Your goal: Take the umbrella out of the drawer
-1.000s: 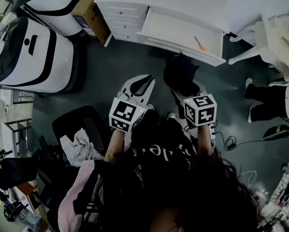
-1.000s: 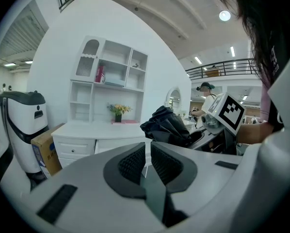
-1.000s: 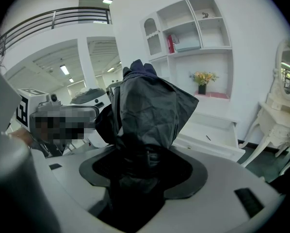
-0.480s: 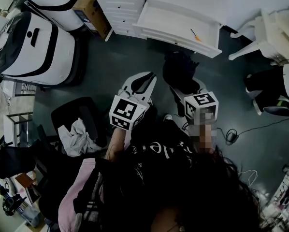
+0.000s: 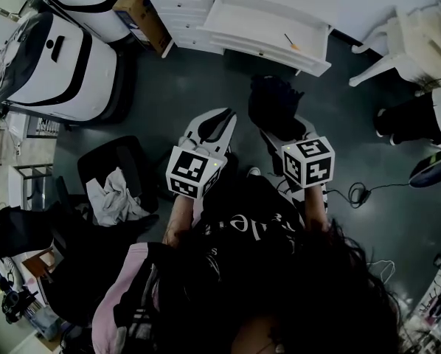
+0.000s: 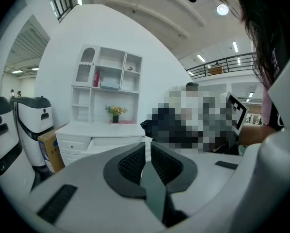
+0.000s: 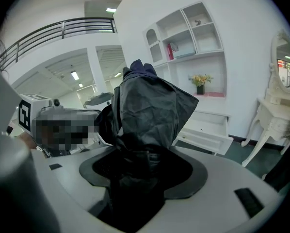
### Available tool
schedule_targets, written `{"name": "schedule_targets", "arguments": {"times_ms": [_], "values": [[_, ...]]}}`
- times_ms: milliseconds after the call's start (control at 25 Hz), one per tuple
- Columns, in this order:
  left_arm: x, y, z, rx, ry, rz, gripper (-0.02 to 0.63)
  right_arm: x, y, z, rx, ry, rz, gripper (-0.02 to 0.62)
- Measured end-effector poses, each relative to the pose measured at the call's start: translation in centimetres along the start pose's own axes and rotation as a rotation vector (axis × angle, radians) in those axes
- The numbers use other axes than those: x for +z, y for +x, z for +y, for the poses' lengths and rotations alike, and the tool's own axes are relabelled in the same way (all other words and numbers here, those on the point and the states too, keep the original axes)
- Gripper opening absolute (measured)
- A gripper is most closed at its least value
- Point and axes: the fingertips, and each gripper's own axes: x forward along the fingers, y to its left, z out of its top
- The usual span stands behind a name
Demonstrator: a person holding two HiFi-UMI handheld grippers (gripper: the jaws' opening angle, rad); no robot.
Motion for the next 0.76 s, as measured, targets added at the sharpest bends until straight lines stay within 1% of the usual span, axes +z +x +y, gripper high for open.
{"name": "schedule_targets", "arguments": {"times_ms": [120, 360, 760], "values": [[-0.2, -0.2, -1.6, 0.013, -0.001, -0.016, 0.044, -1.0, -1.4, -0.1, 0.010, -0.008, -0.005, 0.279], [-1.1, -0.6, -4.2, 0.019, 0.001, -0.017, 0.044, -2.9, -3.2, -0.2, 0.016, -0.013, -0.007, 0.279], [-1.4, -0.7, -5.9, 0.035, -0.008, -0.007, 0.044, -3.8, -4.7, -0.6, 0.024, -0.019, -0.002, 0.279]]}}
